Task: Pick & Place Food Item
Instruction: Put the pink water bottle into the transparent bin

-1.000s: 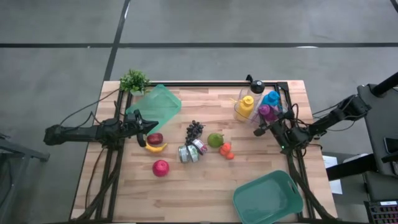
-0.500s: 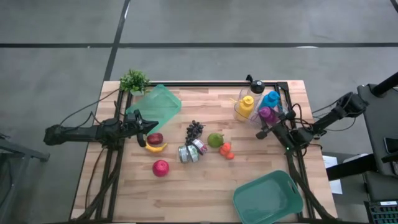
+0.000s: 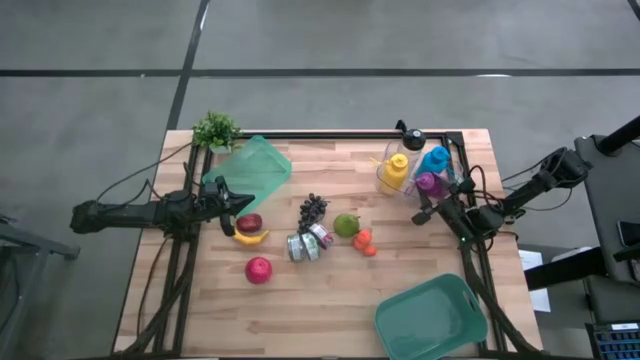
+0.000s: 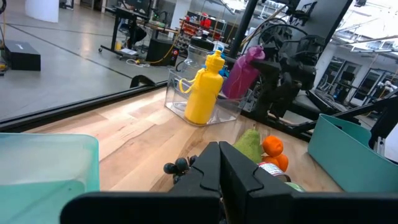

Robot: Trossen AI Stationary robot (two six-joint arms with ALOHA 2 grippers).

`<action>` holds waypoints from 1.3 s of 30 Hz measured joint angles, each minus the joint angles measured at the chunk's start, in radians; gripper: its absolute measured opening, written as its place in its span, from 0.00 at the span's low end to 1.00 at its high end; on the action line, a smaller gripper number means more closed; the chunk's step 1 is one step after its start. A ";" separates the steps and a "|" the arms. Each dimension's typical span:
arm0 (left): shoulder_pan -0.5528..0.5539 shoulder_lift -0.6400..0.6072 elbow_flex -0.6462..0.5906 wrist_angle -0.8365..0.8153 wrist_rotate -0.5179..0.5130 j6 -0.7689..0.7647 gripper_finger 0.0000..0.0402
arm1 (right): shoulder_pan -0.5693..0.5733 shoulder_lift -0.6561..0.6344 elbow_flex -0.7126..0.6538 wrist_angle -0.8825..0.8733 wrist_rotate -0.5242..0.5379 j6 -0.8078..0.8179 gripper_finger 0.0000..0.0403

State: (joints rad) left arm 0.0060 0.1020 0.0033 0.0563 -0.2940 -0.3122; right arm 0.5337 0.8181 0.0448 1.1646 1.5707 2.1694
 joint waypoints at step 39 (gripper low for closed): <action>0.000 0.000 0.000 0.000 0.000 0.000 0.00 | -0.254 0.013 0.048 -0.053 -0.142 -0.031 0.68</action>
State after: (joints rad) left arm 0.0059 0.1020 0.0032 0.0563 -0.2943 -0.3122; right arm 0.2797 0.8308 0.0933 1.1114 1.4292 2.1387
